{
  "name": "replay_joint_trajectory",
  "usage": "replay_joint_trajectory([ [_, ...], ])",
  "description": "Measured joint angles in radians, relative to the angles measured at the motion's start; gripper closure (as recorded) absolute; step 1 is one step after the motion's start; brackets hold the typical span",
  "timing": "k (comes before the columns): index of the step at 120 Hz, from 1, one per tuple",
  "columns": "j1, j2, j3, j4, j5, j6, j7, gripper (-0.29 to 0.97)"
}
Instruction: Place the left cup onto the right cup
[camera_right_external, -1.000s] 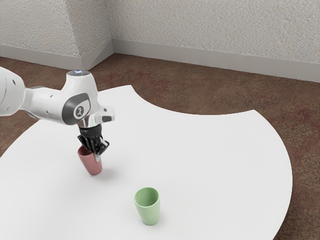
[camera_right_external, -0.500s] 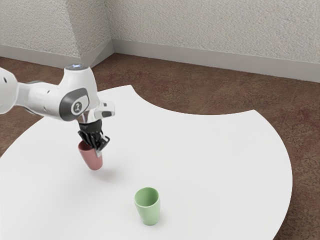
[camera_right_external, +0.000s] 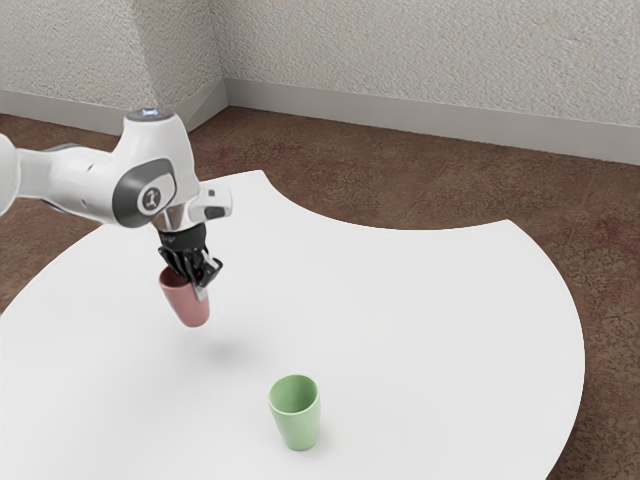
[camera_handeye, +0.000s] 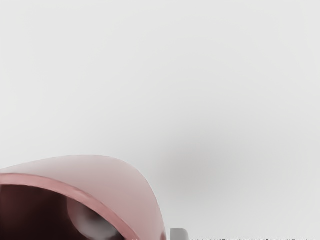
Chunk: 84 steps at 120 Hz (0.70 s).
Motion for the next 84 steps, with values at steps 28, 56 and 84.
replay_joint_trajectory([
  [28,-0.03,-0.032,-0.002,0.011,0.005,-0.023,-0.002,0.78],
  [56,-0.072,-0.069,-0.001,0.018,0.02,-0.051,-0.004,0.78],
  [84,-0.148,-0.092,-0.001,0.017,0.022,-0.067,-0.005,0.78],
])
